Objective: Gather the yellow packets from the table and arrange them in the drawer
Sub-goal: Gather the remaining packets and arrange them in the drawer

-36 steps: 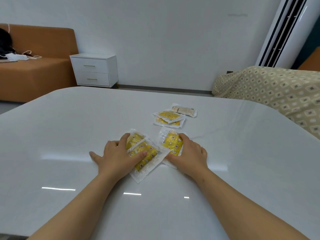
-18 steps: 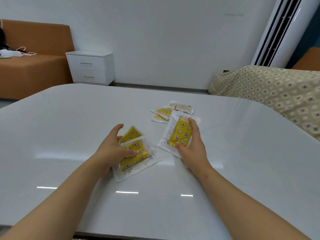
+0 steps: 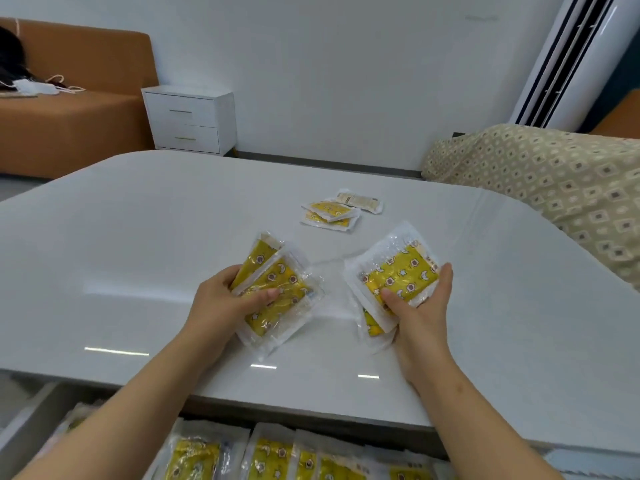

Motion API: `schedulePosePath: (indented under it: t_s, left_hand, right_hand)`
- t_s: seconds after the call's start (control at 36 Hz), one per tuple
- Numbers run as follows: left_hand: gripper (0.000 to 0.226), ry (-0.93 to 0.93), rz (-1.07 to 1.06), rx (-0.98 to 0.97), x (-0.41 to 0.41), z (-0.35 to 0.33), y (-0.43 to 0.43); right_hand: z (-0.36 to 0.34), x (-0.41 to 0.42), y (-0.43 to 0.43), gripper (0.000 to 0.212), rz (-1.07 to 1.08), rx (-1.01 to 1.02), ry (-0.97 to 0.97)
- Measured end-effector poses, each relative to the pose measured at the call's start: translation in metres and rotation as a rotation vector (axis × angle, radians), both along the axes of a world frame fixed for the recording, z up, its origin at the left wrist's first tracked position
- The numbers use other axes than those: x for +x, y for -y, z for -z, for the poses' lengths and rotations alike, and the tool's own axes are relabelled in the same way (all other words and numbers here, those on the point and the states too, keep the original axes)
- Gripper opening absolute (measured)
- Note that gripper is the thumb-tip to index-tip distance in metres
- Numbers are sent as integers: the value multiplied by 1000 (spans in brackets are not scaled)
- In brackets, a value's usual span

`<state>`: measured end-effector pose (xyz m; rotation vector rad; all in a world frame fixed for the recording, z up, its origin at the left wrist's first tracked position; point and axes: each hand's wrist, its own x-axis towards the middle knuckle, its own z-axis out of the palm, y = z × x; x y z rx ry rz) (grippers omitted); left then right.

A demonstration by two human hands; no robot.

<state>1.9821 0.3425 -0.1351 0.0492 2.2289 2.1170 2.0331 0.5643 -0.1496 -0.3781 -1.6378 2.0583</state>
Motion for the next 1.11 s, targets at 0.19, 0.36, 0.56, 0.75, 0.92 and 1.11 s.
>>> schedulePosePath:
  t_s: [0.19,0.36,0.56,0.75,0.92,1.11]
  left_hand:
    - [34,-2,42,21,43,2,2]
    - [37,-61,75,-71,72,4,4]
    - [47,-278,174,-359,115,31,22]
    - [46,-162,177,-447,122,42,43]
    - [25,11,222,-502,126,44,42]
    - [31,94,261,-536,121,41,48]
  right_hand:
    - [-3,43,7,95,-62,-138,24]
    - [-4,81,14,94,-126,-17,18]
    - [14,131,22,105,-291,334,98]
    - [28,147,35,45,-490,591,330]
    - [35,152,36,35,-578,565,441]
    - [38,144,37,22,-481,393,448]
